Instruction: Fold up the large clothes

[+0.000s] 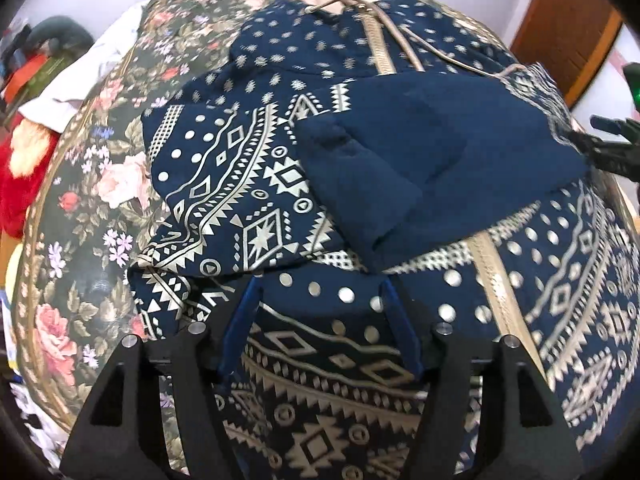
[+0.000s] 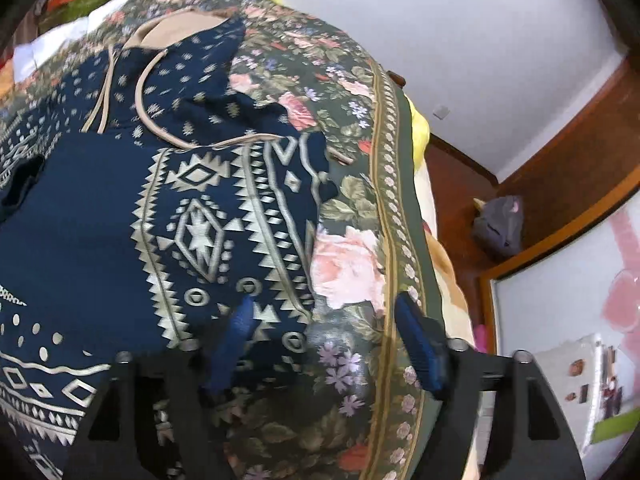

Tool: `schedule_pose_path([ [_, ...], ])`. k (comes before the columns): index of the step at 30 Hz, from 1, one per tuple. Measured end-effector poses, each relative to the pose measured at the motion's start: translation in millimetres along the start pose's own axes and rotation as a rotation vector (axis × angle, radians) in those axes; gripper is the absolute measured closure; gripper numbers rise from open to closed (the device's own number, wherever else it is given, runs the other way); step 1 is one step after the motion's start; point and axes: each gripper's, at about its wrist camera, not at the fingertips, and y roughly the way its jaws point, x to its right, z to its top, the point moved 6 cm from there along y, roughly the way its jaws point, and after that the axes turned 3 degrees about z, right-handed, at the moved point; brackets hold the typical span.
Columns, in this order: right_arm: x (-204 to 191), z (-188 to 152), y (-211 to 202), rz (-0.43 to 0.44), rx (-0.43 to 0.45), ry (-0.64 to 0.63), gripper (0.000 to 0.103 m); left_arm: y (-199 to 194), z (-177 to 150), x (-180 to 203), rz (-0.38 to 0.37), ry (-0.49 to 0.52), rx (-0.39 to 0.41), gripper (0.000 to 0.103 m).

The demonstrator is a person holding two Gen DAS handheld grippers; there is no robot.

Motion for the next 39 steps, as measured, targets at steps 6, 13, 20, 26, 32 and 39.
schedule_pose_path([
  [6,21.6,-3.3,-4.7,0.168,-0.025,0.155,0.029,-17.3,27.1,20.0,-0.029,-0.009,0.06,0.038],
  [13,7.6,-4.1,-18.6,0.303,-0.013,0.183,0.029,22.3,65.5,47.6,0.094,0.035,0.097,0.026],
  [20,3.7,-10.5,3.2,0.344,-0.055,0.228,0.028,26.3,92.4,39.9,0.199,0.007,0.083,0.096],
  [26,5.8,-7.5,-0.8,0.337,-0.068,0.224,0.028,-16.6,119.6,-1.2,0.098,-0.14,0.205,0.096],
  [32,2.8,9.6,-18.1,0.317,0.003,0.214,0.028,-67.9,122.9,-26.9,-0.056,-0.202,0.355,0.096],
  [39,-21.9,-2.6,8.7,0.29,-0.071,0.162,0.027,-51.5,98.6,-59.8,0.066,-0.197,0.34,0.096],
])
